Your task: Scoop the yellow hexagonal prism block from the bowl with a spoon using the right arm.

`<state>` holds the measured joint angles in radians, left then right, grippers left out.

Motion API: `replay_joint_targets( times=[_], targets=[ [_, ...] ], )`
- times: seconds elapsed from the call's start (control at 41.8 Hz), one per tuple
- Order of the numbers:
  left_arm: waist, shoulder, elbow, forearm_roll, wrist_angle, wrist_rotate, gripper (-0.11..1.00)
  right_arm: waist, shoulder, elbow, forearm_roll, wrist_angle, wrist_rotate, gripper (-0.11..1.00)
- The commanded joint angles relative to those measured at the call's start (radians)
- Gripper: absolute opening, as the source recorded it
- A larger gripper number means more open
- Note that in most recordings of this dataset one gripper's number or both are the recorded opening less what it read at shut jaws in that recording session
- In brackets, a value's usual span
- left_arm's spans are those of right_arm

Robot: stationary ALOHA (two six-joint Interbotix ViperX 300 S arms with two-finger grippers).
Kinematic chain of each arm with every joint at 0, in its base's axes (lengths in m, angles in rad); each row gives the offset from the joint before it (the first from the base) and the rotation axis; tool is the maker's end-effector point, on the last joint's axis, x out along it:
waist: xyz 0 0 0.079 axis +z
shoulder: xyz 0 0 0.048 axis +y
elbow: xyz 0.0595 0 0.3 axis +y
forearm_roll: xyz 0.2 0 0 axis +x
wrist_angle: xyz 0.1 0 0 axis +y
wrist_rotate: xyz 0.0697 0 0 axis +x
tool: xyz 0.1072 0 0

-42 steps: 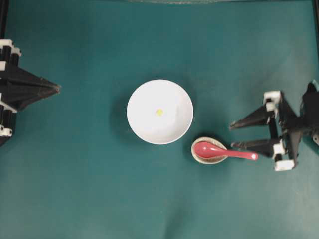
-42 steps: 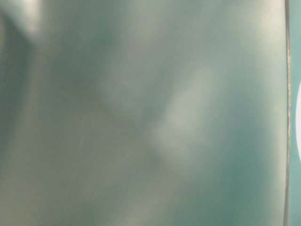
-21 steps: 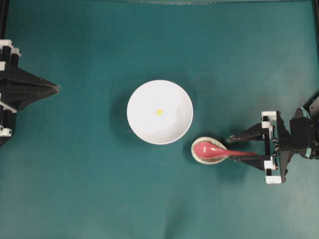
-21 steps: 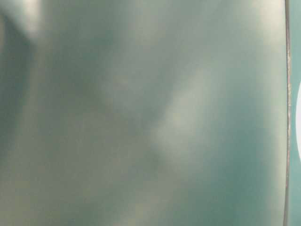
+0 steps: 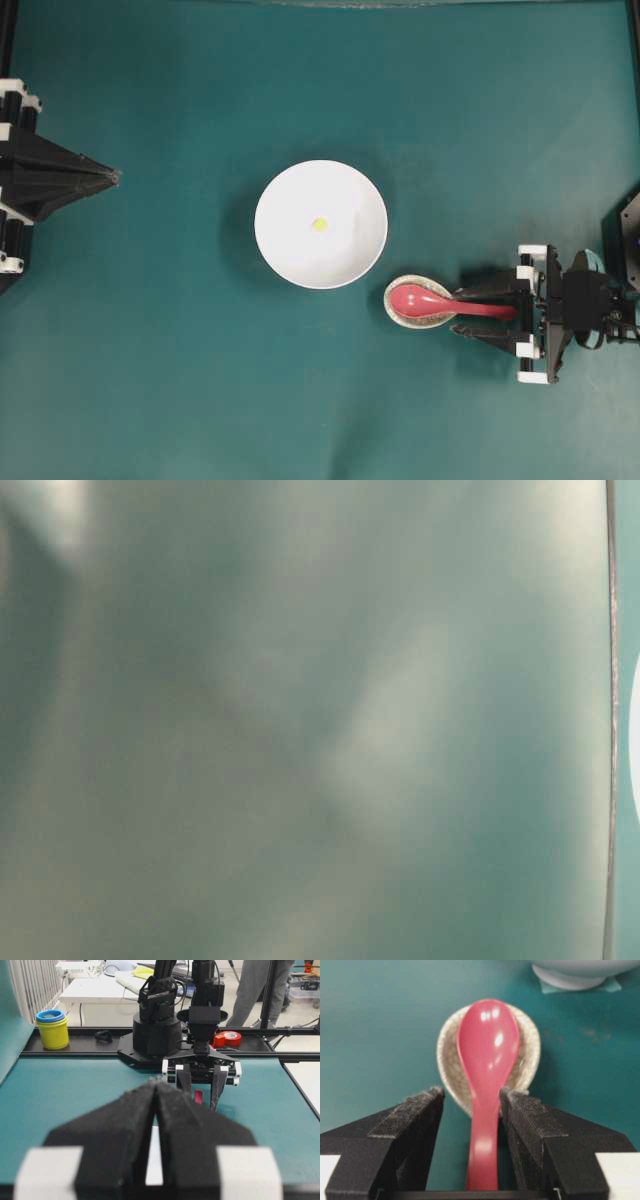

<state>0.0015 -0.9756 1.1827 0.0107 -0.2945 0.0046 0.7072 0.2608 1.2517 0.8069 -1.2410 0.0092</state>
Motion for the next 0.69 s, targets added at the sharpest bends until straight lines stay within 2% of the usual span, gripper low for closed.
replay_joint_targets(
  times=[0.0, 0.215, 0.502, 0.67],
  targets=[
    [0.002, 0.005, -0.025, 0.002, -0.011, 0.002, 0.0, 0.015, -0.011, -0.002, 0.017, -0.008, 0.0, 0.56],
    [0.002, 0.005, -0.025, 0.003, -0.014, 0.002, 0.0, 0.034, -0.011, 0.008, 0.044, -0.006, -0.002, 0.56],
    [0.002, 0.005, -0.025, 0.003, -0.014, 0.002, 0.0, 0.038, -0.011, 0.012, 0.049, -0.006, -0.002, 0.55],
    [0.002, 0.005, -0.025, 0.003, -0.014, 0.002, 0.0, 0.044, -0.012, 0.015, 0.049, -0.006, 0.0, 0.42]
  ],
)
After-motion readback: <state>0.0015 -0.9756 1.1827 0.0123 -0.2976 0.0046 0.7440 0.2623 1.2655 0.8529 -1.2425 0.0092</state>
